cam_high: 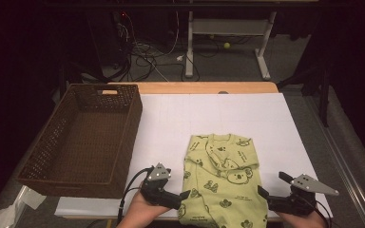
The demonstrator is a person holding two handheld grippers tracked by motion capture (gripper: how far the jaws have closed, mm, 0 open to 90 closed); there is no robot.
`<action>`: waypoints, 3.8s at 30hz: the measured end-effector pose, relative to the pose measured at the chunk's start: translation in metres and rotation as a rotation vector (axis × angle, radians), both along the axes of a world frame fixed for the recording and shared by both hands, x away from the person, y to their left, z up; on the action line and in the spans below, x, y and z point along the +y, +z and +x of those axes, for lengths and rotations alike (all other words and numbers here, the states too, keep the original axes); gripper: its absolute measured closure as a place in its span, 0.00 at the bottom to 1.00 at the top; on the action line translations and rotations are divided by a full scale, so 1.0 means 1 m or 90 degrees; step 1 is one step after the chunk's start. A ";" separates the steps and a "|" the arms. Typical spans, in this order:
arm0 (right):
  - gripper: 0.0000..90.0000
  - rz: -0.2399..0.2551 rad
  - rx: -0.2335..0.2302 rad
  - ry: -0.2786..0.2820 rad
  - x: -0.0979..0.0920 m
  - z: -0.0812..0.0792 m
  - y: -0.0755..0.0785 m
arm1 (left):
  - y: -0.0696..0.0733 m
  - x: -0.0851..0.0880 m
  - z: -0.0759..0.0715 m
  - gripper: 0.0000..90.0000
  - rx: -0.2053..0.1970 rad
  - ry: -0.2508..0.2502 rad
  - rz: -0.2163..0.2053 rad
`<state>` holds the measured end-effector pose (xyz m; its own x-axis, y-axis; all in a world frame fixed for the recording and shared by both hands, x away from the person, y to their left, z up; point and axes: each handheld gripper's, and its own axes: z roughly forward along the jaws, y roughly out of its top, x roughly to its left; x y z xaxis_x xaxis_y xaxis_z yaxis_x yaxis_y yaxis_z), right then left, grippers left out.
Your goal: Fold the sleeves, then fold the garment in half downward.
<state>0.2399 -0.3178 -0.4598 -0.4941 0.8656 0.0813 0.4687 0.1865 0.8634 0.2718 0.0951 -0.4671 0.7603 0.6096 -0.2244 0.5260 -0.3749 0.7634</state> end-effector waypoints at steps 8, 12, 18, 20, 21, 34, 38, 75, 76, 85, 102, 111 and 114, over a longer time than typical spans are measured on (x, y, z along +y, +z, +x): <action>0.00 -0.012 -0.010 -0.015 0.002 0.007 0.002 | 0.001 -0.002 0.013 0.00 -0.001 0.001 -0.018; 0.00 -0.011 -0.010 -0.025 0.001 0.013 0.002 | 0.003 -0.009 0.018 0.00 -0.014 0.000 -0.020; 0.00 -0.017 -0.019 -0.031 0.002 0.026 0.001 | 0.004 -0.013 0.023 0.00 0.000 -0.004 -0.044; 0.00 -0.018 -0.020 -0.031 0.004 0.032 0.001 | 0.004 -0.015 0.025 0.00 0.000 -0.001 -0.052; 0.00 -0.021 -0.019 -0.032 0.005 0.035 0.002 | 0.004 -0.016 0.026 0.00 0.002 0.001 -0.054; 0.00 -0.041 -0.023 -0.021 0.018 0.066 0.007 | 0.012 -0.039 0.062 0.00 -0.015 0.028 -0.011; 0.00 -0.046 -0.016 -0.020 0.019 0.078 0.008 | 0.015 -0.046 0.076 0.00 -0.008 0.025 0.011; 0.32 -0.032 0.060 -0.024 0.021 0.152 0.002 | 0.000 -0.057 0.167 0.34 0.094 0.117 0.053; 0.35 -0.028 0.066 -0.021 0.021 0.153 0.001 | 0.000 -0.056 0.168 0.34 0.091 0.114 0.055; 0.57 -0.049 0.113 -0.038 0.022 0.161 -0.007 | -0.001 -0.058 0.166 0.53 0.073 0.109 0.073; 0.77 -0.088 0.108 -0.024 0.031 0.160 -0.009 | -0.003 -0.065 0.153 0.79 0.060 0.151 0.077; 0.95 -0.091 0.104 -0.008 0.034 0.159 -0.009 | -0.005 -0.064 0.153 0.91 0.052 0.144 0.066; 0.96 -0.090 0.103 -0.009 0.035 0.158 -0.009 | -0.005 -0.064 0.152 0.91 0.054 0.146 0.063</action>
